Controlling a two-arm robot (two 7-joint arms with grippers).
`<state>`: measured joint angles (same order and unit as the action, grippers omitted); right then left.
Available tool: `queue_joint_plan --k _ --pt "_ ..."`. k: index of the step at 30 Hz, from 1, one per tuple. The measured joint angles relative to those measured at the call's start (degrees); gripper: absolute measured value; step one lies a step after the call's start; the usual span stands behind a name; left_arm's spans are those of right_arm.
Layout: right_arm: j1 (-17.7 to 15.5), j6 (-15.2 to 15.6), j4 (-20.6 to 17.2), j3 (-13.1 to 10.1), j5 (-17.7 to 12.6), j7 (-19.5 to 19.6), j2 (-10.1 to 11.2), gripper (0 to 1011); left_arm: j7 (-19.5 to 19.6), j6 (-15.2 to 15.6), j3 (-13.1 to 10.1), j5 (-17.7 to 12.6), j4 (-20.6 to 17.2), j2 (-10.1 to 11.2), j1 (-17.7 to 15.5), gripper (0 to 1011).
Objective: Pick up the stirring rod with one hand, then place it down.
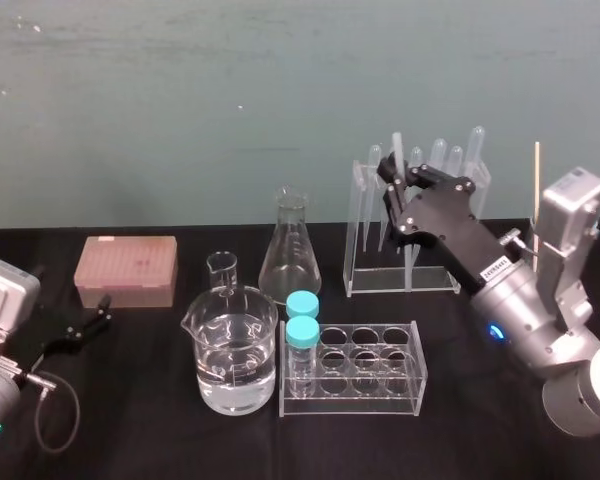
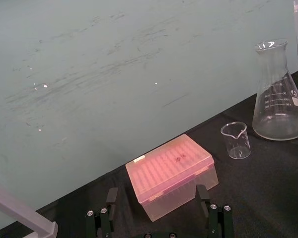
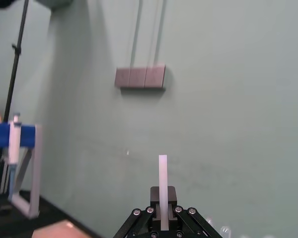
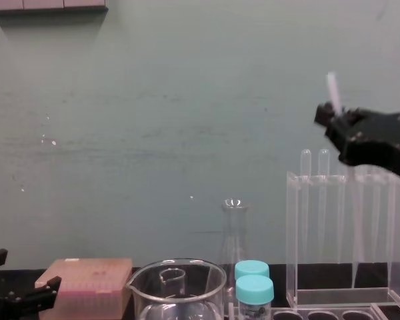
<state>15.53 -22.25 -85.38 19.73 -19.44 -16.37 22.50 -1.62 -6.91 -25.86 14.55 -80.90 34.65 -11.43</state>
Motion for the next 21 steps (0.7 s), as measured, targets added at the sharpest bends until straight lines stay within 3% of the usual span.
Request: queue_joint_plan --k 5,10,21 --pt "-1.6 -2.3 0.4 -1.2 -0.3 -1.2 0.1 69 0.0 0.0 0.0 0.0 0.0 0.0 0.0 1000" --pt "-3.0 -2.0 1.4 -1.9 0.6 -1.1 0.2 69 0.0 0.0 0.0 0.0 0.0 0.0 0.0 1000" --pt "-2.9 -2.2 1.3 -1.9 0.5 -1.2 0.2 69 0.0 0.0 0.0 0.0 0.0 0.0 0.0 1000"
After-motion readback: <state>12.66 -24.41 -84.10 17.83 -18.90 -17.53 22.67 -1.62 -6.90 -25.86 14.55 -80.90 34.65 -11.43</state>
